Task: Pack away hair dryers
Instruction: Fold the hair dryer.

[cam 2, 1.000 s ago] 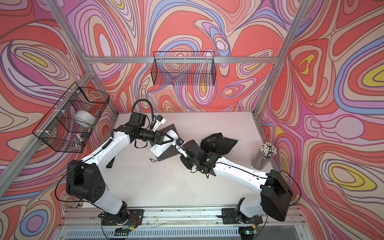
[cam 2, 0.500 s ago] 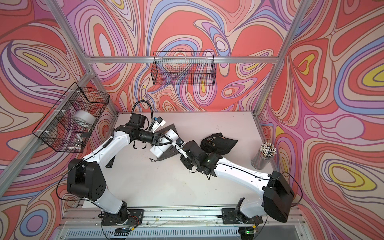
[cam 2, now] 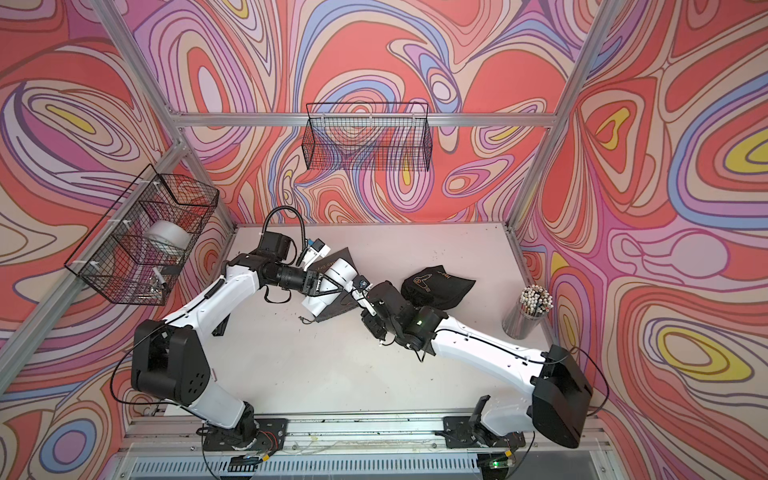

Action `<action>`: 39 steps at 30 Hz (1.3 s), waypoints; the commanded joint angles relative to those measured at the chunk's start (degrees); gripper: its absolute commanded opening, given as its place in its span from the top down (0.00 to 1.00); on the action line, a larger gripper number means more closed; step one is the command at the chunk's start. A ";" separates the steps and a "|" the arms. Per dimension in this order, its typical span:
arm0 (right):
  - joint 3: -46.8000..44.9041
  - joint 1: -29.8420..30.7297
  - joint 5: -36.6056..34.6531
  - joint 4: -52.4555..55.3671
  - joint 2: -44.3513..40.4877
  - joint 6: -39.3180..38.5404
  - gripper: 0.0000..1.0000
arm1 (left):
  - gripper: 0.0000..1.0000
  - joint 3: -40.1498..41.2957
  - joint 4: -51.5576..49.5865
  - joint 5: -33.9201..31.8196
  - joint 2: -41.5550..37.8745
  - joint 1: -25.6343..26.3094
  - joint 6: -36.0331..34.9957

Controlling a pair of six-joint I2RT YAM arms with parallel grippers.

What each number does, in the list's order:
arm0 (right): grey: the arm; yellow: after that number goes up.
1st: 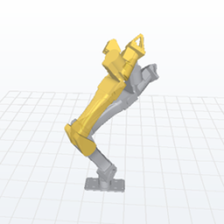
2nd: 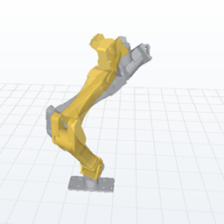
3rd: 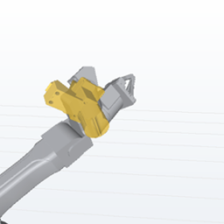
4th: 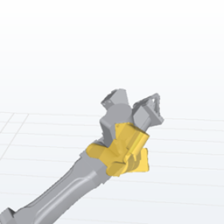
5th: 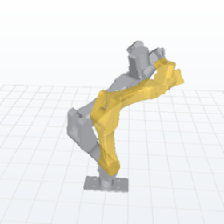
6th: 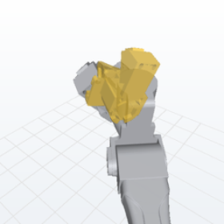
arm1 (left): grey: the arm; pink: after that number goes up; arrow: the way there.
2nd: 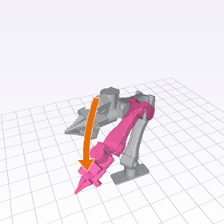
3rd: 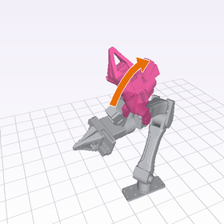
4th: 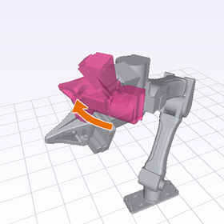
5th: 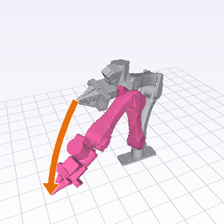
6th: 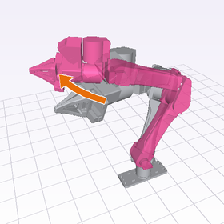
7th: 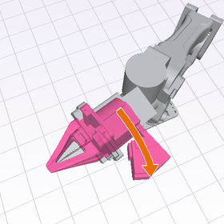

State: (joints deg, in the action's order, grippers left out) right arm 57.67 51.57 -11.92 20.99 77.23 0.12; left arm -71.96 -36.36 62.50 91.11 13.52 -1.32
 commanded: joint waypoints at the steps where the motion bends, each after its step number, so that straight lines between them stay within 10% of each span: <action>1: 1.83 -0.04 0.43 -13.69 -2.25 5.63 0.99 | 0.65 2.60 0.54 4.68 -3.01 4.64 0.89; 12: 1.45 0.70 1.90 -20.96 -3.22 11.79 0.99 | 1.00 12.75 27.45 -1.19 -10.27 10.03 21.71; 39: -4.47 3.16 6.56 -49.01 -1.84 40.34 0.99 | 1.00 36.58 57.58 -35.16 -29.12 18.77 41.84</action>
State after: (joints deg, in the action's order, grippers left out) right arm 50.52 53.34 -8.19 -5.06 76.25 32.97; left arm -37.47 20.36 23.99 62.19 28.97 38.50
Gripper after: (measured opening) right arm 0.413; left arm 0.683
